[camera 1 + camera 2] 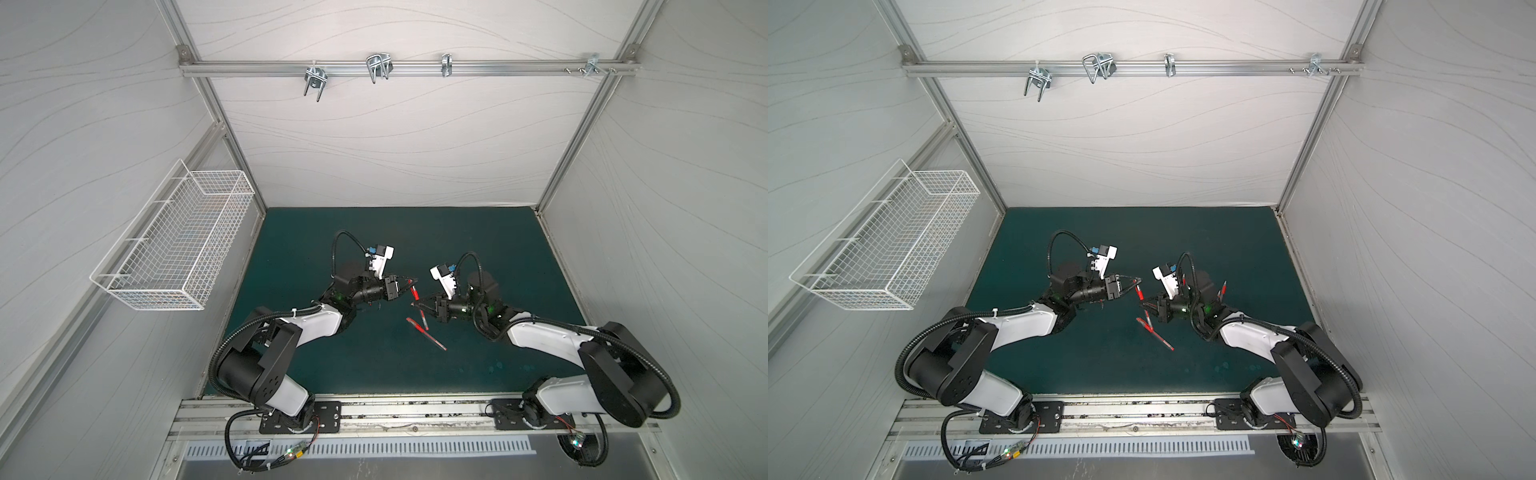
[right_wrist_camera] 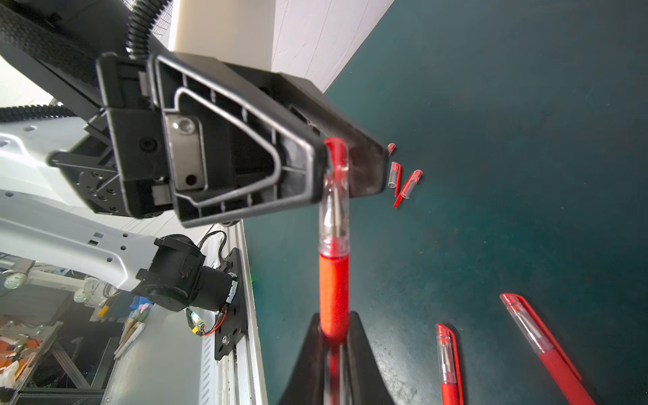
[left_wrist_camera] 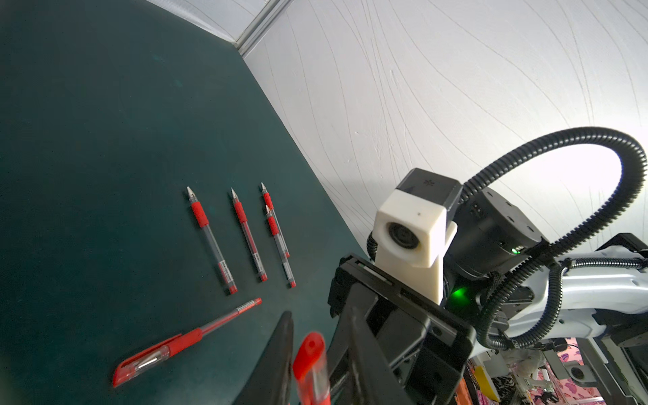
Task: Remove pen caps from pens
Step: Open the pen cap on the pen.
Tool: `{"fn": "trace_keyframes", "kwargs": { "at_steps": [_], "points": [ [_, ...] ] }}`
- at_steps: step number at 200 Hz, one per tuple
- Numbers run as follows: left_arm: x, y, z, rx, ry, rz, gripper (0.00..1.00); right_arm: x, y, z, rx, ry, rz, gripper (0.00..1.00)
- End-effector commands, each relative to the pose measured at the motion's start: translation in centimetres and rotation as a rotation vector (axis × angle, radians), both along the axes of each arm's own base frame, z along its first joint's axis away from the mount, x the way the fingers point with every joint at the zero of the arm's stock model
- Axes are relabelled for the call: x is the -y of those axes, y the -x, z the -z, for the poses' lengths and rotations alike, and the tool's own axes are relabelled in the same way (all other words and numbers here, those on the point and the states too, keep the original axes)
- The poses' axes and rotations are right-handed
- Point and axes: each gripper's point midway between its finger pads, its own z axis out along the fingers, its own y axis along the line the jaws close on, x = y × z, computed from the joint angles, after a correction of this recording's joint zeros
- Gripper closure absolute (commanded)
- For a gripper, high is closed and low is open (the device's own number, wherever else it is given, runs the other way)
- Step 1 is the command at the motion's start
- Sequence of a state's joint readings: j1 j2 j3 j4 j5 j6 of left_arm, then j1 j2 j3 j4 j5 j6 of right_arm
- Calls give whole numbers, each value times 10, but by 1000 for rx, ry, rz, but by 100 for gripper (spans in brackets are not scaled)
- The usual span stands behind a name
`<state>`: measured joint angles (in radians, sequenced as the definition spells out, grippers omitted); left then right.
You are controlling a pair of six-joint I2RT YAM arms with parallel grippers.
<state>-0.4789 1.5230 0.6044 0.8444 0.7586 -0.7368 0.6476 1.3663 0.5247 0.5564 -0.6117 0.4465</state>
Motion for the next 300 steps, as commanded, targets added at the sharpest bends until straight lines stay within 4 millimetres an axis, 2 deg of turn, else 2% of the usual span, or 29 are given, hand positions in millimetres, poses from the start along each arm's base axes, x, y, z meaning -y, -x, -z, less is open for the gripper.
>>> {"fn": "trace_keyframes", "kwargs": {
  "at_steps": [1,48,85,144,188,229,265,300],
  "points": [
    [4,0,-14,60,34,26,72,-3,-4,-11,18,-35,-8,100],
    [8,2,-14,61,31,44,79,-3,-5,-10,14,-37,-2,100],
    [10,2,-12,55,27,48,81,-2,-7,-9,11,-37,5,100],
    [9,3,-14,60,31,47,100,-3,-7,-9,11,-37,2,100],
    [7,2,-15,59,28,22,100,2,-10,-6,46,13,50,100],
    [2,-3,-12,46,-5,-23,100,-2,-4,-5,261,233,153,100],
    [-2,-4,-12,44,-12,-43,100,-3,-2,-8,377,333,223,100],
    [-6,-6,-12,47,-13,-64,100,-17,12,-5,345,299,116,100]
  ]
}}
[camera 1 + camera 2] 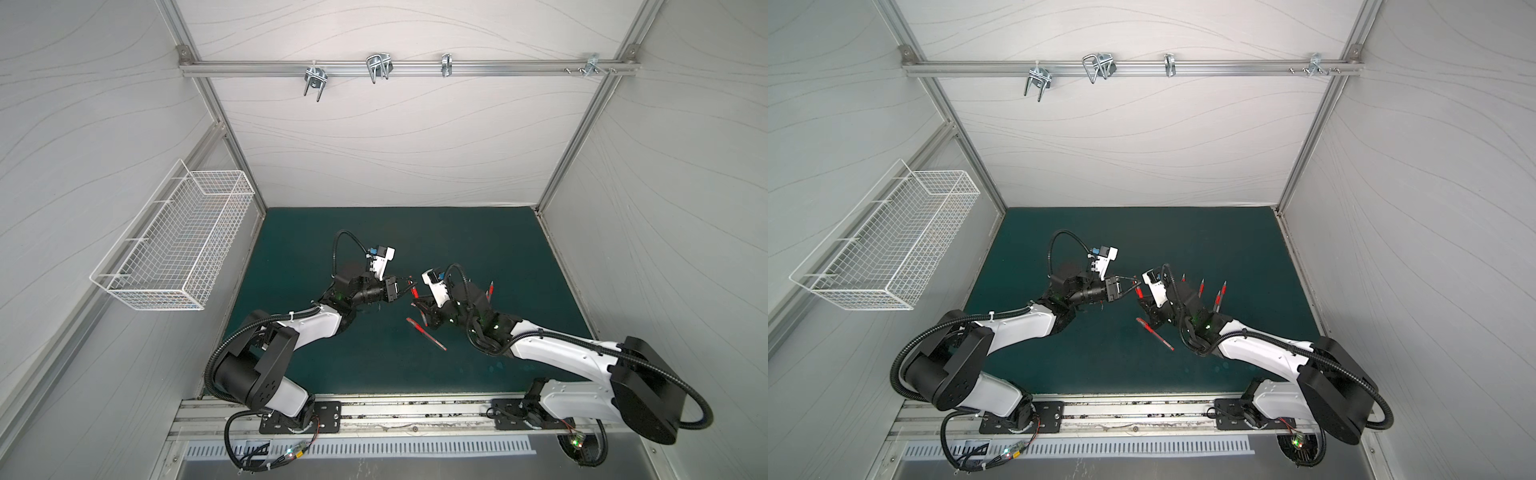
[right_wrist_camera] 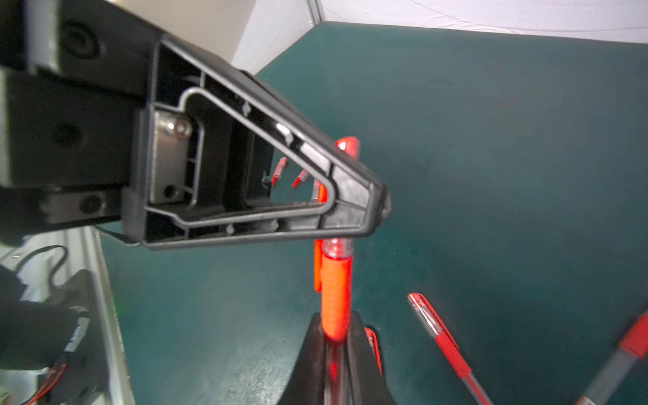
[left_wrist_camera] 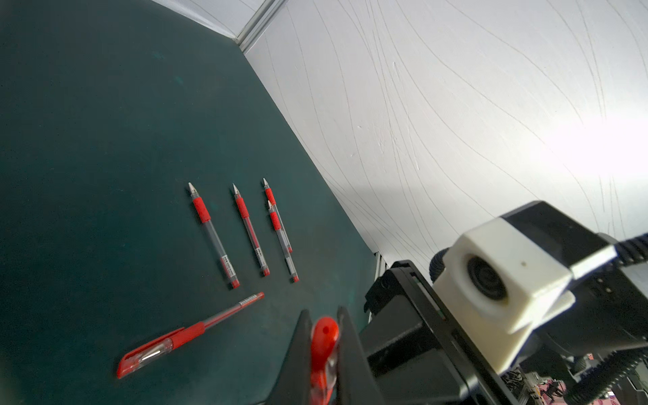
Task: Remove pen caps from pens
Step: Open the pen cap on the pen.
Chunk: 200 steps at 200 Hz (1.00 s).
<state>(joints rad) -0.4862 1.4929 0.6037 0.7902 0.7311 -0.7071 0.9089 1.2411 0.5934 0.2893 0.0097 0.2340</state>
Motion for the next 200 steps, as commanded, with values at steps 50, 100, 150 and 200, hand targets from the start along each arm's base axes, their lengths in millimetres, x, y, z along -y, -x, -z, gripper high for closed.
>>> {"fn": "trace_keyframes", "kwargs": {
  "at_steps": [50,100,150,200],
  "points": [
    [-14,-10,-14,49,26,-77,100,-19,23,-3,-180,-156,-281,100],
    [-20,-13,-17,53,38,-101,100,-19,18,1,-270,-221,-316,100],
    [-29,-17,-17,50,38,-145,100,-15,8,14,-87,37,-126,100],
    [-36,-20,-15,45,35,-179,100,-16,9,15,19,153,-58,100]
  ]
}}
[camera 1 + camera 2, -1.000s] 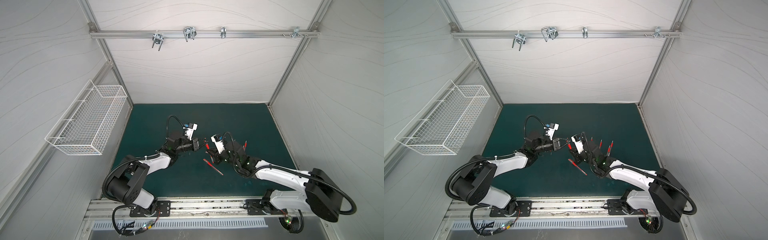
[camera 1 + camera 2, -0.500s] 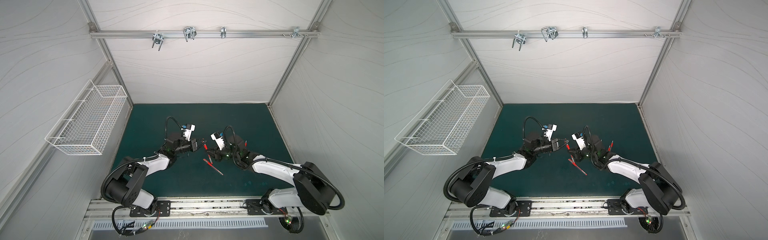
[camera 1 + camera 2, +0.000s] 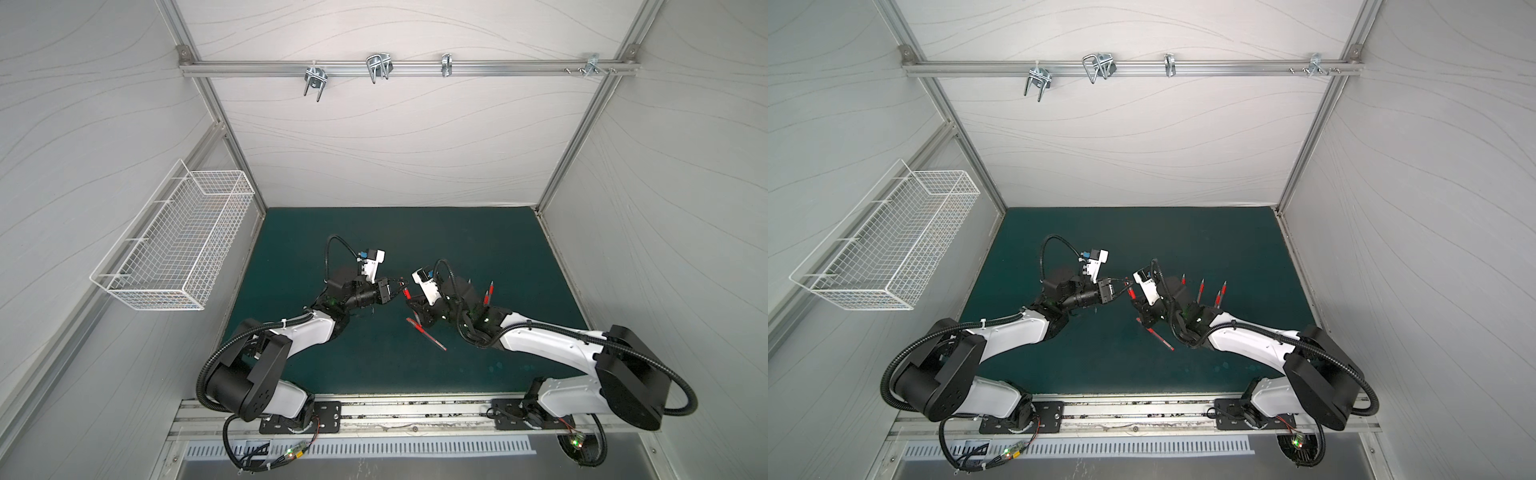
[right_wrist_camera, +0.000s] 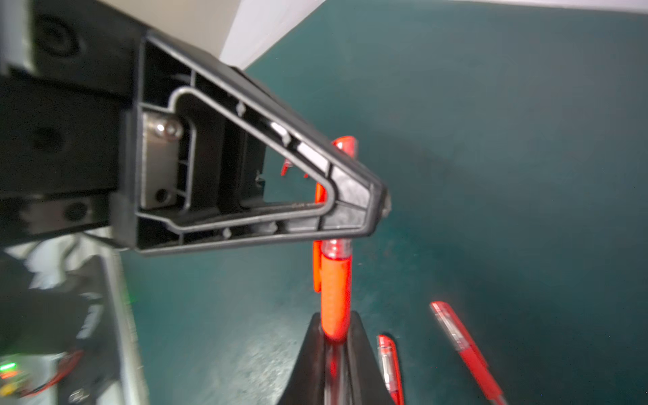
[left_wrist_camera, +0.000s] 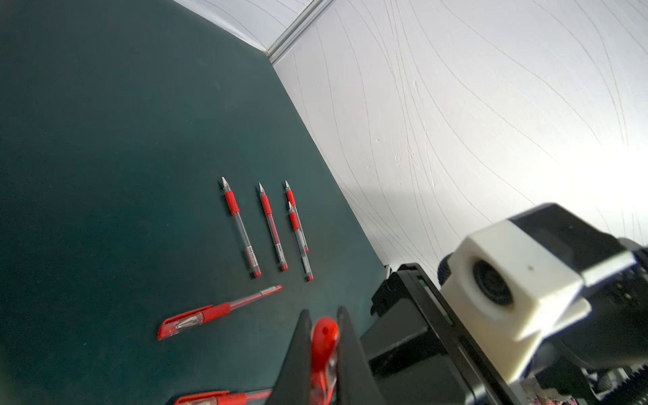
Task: Remove pen caps from pens
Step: Open the pen cap on the pen.
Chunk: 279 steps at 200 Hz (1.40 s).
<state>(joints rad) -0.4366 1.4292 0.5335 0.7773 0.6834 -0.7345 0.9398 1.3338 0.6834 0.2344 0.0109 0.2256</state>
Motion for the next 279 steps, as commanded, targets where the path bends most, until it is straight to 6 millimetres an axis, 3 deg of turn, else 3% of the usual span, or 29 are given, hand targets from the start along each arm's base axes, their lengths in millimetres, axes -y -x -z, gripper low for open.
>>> {"fn": "trace_keyframes", "kwargs": {
  "at_steps": [1,53,101,149,220,251,279],
  "points": [
    [-10,-15,-24,86,36,-80,100,4,10,8,47,98,-31,100],
    [-13,-16,-24,88,39,-91,100,-9,30,0,-192,-157,-269,100],
    [-14,-17,-25,88,47,-92,100,-9,25,-1,-332,-281,-332,100],
    [-18,-19,-23,82,46,-113,100,-6,17,11,-298,-192,-251,100],
    [-30,-25,-21,65,64,-158,100,-9,16,20,84,206,-54,100],
    [-33,-25,-22,70,65,-169,100,-14,21,17,83,185,-75,100],
    [-35,-26,-22,72,66,-178,100,-20,31,16,-51,53,-188,100]
  ]
}}
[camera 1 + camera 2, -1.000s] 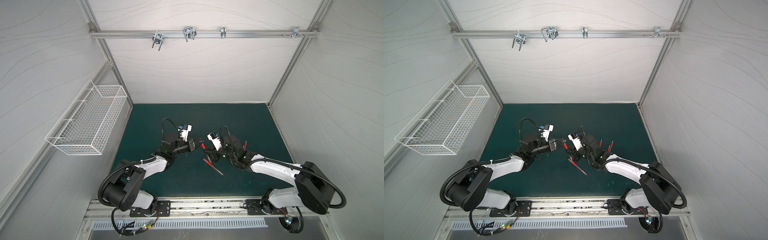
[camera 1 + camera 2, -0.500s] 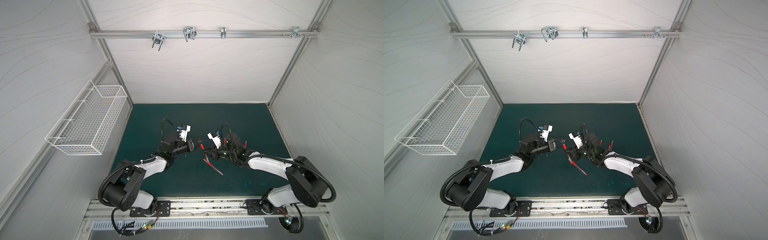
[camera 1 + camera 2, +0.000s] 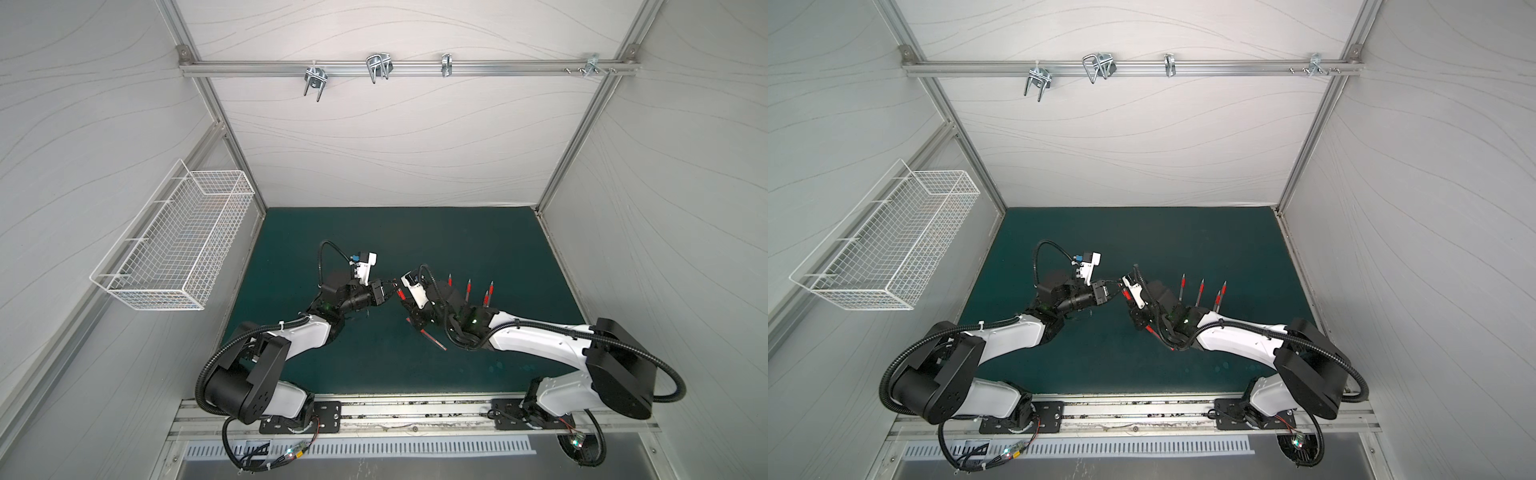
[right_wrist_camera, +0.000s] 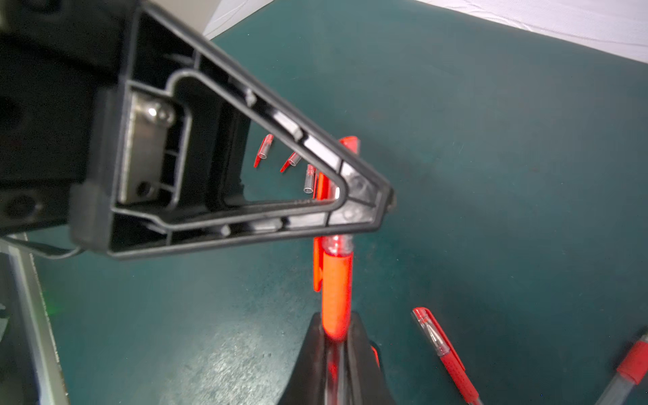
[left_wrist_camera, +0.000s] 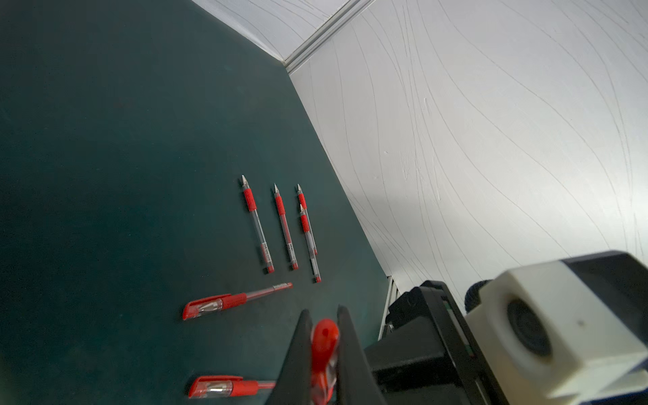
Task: Remove pen caps from pens
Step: Open the pen cap on the pen, then place the pen cap at the center of the table, then place the pen at the middle-right of the table.
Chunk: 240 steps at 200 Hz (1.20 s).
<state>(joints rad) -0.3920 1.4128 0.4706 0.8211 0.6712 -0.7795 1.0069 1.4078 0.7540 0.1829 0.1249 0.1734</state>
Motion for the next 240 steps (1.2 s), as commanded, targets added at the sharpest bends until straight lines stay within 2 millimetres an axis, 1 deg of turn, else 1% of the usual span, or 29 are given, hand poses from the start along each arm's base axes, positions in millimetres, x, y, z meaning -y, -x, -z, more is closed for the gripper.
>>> {"fn": "trace_keyframes", "kwargs": {
  "at_steps": [1,33,41,61,80,127,157,183,197,219,240],
  "points": [
    [-16,-23,-32,113,43,-117,100,-6,31,7,-122,-50,-192,100],
    [-17,-23,-35,120,46,-119,100,0,28,1,-304,-235,-258,100],
    [-18,-23,-35,120,46,-122,100,3,24,1,-331,-266,-259,100],
    [-18,-23,-34,119,47,-122,100,6,20,1,-381,-308,-265,100],
    [-18,-23,-36,119,53,-121,100,7,19,2,-397,-313,-268,100],
    [-20,-24,-34,114,51,-129,100,11,14,7,-359,-259,-224,100],
    [-20,-24,-35,115,53,-128,100,12,14,5,-335,-252,-217,100],
    [-22,-25,-33,113,37,-144,100,15,10,3,-309,-250,-188,100],
    [-26,-27,-28,96,16,-169,100,20,6,4,-287,-243,-149,100],
    [-34,-32,-16,58,-40,-226,100,31,-1,-2,-231,-244,-86,100],
    [-41,-35,-10,38,-77,-269,100,42,-7,-7,-188,-247,-32,100]
  ]
}}
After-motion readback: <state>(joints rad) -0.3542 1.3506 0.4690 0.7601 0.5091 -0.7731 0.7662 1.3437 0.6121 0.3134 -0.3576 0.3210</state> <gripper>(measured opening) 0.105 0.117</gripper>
